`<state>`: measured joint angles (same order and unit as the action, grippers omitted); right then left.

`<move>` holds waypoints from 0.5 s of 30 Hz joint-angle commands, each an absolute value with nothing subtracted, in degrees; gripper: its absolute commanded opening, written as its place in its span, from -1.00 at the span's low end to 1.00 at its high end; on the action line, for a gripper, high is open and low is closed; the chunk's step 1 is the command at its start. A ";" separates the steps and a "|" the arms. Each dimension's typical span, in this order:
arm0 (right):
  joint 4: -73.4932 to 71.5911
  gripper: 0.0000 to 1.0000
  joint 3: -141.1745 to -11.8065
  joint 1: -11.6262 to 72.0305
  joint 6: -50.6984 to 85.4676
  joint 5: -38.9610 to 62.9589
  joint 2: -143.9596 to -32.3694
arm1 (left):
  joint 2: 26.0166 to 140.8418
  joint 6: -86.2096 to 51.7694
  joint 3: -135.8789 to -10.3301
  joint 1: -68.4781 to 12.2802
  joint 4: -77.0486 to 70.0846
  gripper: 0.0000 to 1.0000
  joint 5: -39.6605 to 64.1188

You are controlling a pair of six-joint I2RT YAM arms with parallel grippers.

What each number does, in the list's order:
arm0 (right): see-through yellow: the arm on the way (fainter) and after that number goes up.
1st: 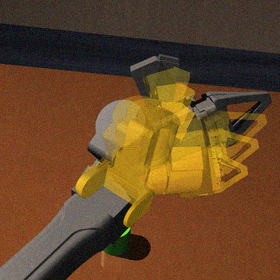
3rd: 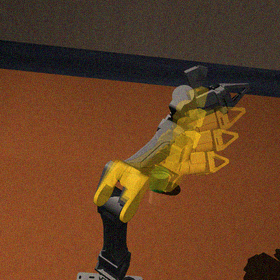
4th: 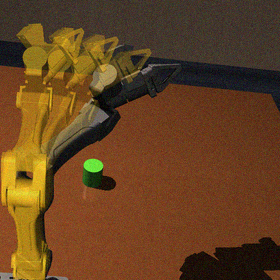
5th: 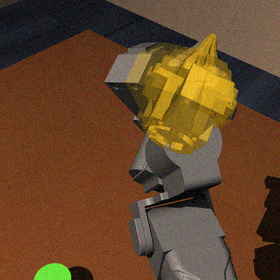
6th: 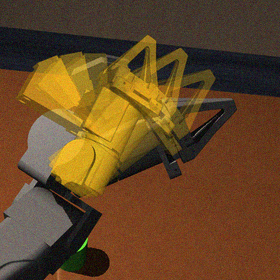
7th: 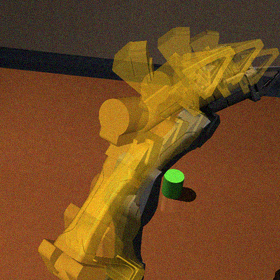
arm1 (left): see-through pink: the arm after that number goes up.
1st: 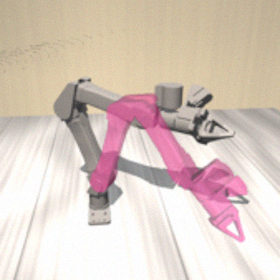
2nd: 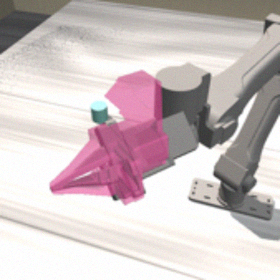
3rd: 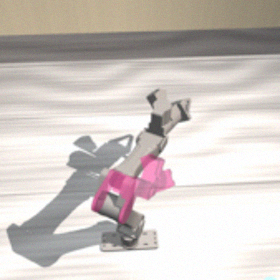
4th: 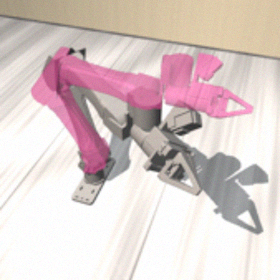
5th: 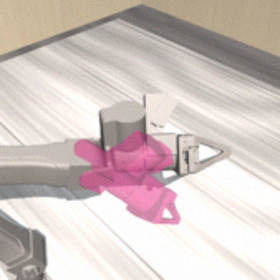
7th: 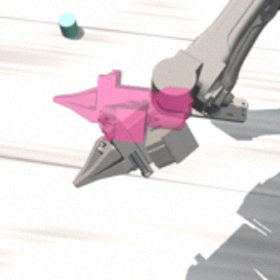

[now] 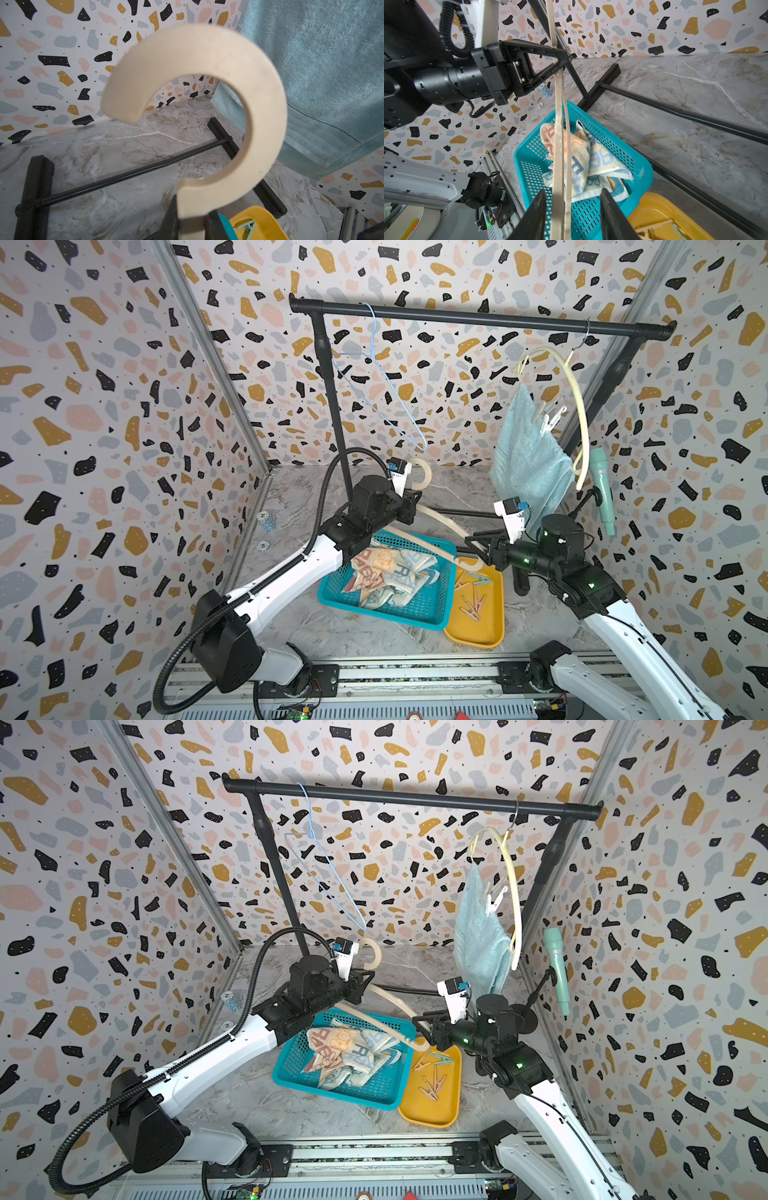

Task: Remove the clothespins securing towels to the hanger
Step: Place the hanger on the clothesline.

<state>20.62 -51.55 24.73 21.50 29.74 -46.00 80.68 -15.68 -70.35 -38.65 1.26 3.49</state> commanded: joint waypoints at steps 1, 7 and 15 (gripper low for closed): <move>23.00 -0.23 -51.77 24.55 20.54 31.93 -43.94 | 79.30 -15.65 -72.85 -38.06 0.34 -1.00 2.59; 24.11 -0.33 -51.52 24.56 20.47 33.90 -42.40 | 79.23 -16.13 -73.28 -37.44 0.79 -1.00 1.87; 24.36 -0.35 -49.49 24.61 20.79 35.39 -41.83 | 79.32 -16.94 -73.79 -36.96 0.70 -1.00 1.76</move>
